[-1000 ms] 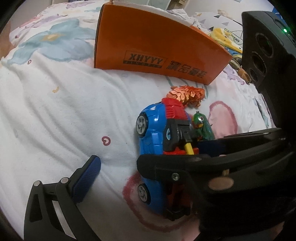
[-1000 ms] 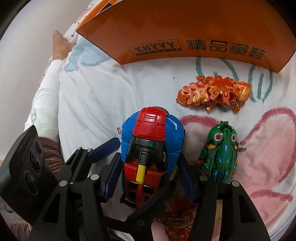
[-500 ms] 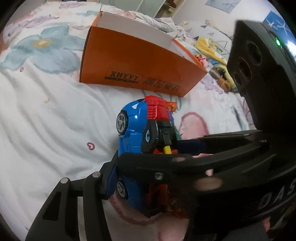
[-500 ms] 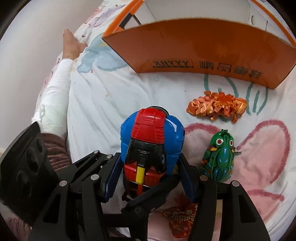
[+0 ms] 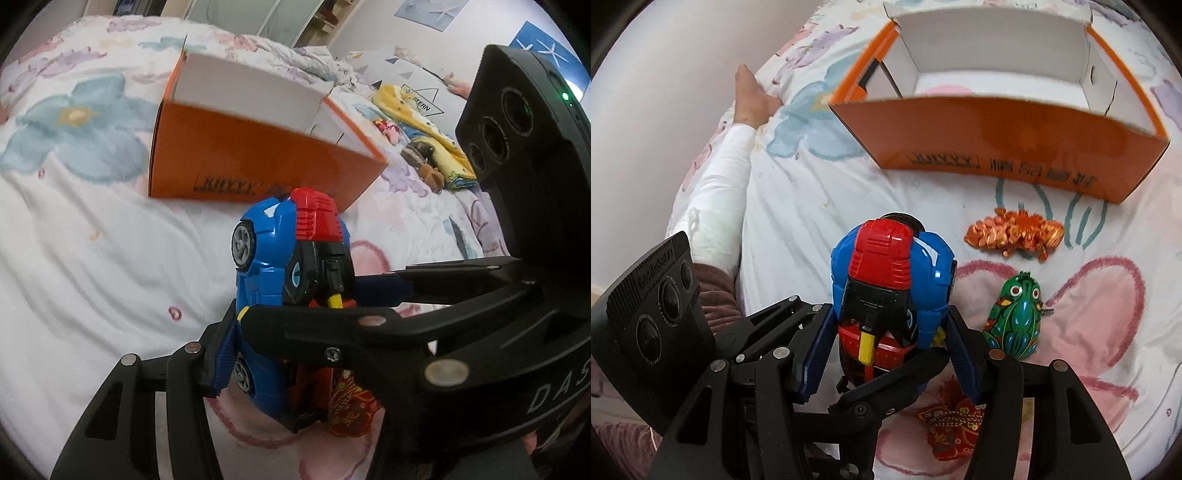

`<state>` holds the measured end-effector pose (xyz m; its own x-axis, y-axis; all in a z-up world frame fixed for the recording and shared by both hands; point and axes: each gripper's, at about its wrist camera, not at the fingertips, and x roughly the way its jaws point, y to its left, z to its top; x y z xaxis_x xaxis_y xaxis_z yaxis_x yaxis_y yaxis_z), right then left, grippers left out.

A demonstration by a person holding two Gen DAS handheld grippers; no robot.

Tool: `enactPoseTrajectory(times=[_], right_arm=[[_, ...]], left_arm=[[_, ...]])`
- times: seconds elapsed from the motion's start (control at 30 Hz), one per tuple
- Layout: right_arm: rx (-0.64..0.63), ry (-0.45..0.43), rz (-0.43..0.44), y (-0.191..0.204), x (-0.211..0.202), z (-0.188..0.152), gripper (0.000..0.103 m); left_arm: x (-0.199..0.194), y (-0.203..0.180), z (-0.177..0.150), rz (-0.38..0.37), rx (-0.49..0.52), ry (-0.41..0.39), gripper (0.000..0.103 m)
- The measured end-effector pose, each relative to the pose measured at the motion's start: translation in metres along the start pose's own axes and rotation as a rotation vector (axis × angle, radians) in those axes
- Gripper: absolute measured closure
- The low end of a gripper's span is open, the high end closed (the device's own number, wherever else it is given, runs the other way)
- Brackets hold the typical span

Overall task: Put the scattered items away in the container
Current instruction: 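Carry the toy car with the right gripper into the shoe box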

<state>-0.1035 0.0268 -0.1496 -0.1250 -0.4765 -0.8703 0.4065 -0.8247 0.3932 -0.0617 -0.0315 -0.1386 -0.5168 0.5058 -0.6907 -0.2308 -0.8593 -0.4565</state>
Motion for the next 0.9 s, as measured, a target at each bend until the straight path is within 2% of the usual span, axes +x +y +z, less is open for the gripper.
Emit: enactPoseTrajectory(times=[0.1,0.2,0.43,0.9], right_arm=[[-0.012,-0.028,-0.008,0.005,-0.014,0.006,0.046],[-0.024,-0.056,-0.017,0.008,-0.032,0.013,0.046],[-0.058,-0.122,-0.047,0.017,-0.076,0.03,0.046],[-0.1,-0.222,-0.091,0.02,-0.121,0.079,0.046]], left_arm=[[-0.003,-0.009,0.016,-0.004,0.009,-0.019,0.05],[-0.027,-0.002,0.026,-0.011,0.004,-0.027,0.05],[-0.053,-0.015,0.059,-0.028,0.026,-0.053,0.05],[-0.056,-0.027,0.13,-0.041,0.086,-0.075,0.05]])
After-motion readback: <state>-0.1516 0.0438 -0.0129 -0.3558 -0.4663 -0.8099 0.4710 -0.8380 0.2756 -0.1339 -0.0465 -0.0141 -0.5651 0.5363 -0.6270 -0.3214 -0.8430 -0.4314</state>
